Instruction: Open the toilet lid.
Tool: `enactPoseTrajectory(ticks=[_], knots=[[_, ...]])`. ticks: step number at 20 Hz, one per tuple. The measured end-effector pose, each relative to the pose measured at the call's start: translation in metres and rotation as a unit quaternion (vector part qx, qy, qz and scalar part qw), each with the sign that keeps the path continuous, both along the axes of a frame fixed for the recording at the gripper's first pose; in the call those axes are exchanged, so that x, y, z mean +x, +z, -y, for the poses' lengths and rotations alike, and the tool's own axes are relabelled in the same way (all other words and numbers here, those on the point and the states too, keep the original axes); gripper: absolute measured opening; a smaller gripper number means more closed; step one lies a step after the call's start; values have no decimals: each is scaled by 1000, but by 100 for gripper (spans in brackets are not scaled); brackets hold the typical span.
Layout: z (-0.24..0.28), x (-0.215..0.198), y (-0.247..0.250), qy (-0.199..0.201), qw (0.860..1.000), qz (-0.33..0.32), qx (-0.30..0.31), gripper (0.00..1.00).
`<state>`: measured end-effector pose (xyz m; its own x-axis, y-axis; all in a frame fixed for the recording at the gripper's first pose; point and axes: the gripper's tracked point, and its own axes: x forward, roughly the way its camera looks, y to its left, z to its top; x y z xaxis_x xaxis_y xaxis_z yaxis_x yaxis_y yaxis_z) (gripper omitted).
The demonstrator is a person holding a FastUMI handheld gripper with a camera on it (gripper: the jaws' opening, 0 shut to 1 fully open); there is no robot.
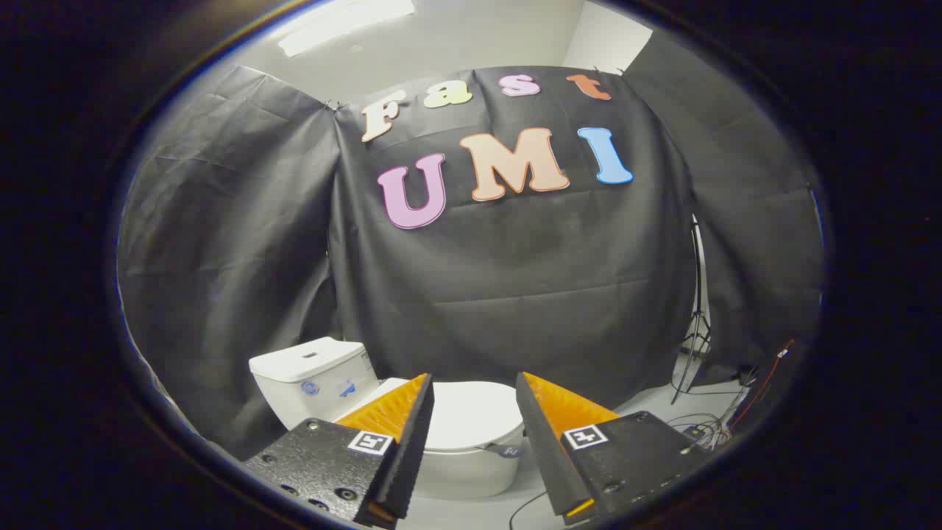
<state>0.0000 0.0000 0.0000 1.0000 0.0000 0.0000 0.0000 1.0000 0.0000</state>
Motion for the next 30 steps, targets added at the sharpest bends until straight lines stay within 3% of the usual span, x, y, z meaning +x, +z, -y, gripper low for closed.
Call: enactPoseTrajectory(ticks=[30], knots=[[23,9,-38,-9,993,-18,115,69]])
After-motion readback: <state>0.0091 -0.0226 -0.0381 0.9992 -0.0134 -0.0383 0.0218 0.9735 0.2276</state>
